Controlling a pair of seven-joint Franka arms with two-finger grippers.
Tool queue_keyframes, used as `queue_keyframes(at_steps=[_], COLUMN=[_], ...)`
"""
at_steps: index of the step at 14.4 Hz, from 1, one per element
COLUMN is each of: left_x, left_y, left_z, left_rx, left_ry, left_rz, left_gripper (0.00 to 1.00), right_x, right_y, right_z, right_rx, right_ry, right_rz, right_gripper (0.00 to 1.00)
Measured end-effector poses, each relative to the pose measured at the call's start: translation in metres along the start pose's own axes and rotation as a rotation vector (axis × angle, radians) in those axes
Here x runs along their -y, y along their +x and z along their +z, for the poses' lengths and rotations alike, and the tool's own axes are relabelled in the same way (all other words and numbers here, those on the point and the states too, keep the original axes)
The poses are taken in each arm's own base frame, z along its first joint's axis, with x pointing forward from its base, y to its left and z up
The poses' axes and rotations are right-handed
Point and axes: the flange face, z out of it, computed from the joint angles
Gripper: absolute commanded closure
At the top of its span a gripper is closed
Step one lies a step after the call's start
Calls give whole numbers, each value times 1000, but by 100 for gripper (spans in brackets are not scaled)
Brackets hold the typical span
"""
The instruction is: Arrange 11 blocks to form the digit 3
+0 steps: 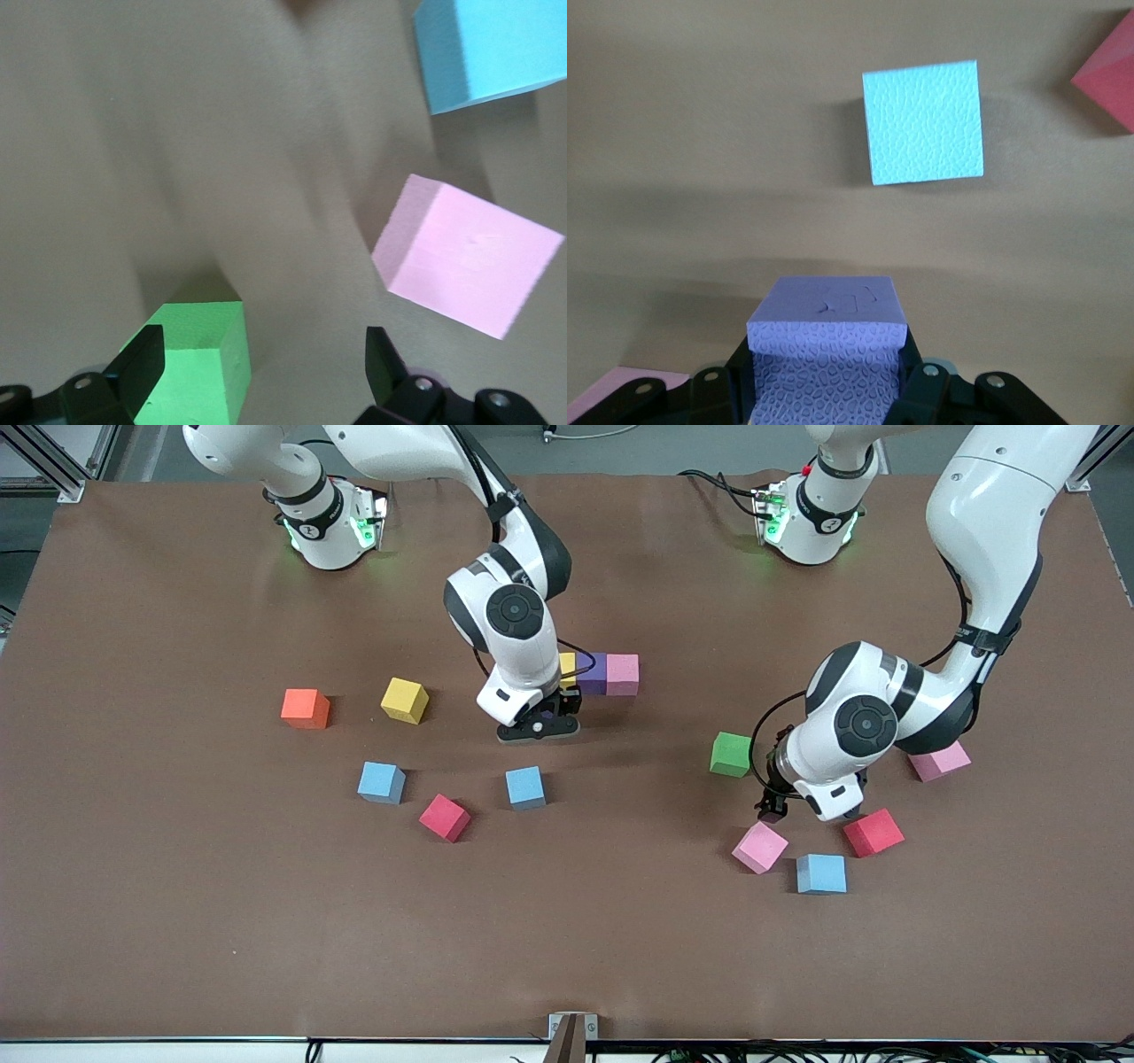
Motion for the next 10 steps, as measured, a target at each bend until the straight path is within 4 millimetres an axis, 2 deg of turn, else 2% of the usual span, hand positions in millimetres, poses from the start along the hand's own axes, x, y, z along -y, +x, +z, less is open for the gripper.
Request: queue_keyframes(at_steps=[7,10], left_x=[27,44], left_y=[-20,-29], left_z=[34,39], left_rx=[10,-2], left_ry=[36,39], left_rz=[-51,-62], left_gripper=[0,0], right_x=[14,21], right_y=[-8,-12], right_z=[30,46], right_rx=[-24,-42], right_ry=[-5,-4], right_rz=[58,93], right_gripper=[100,100])
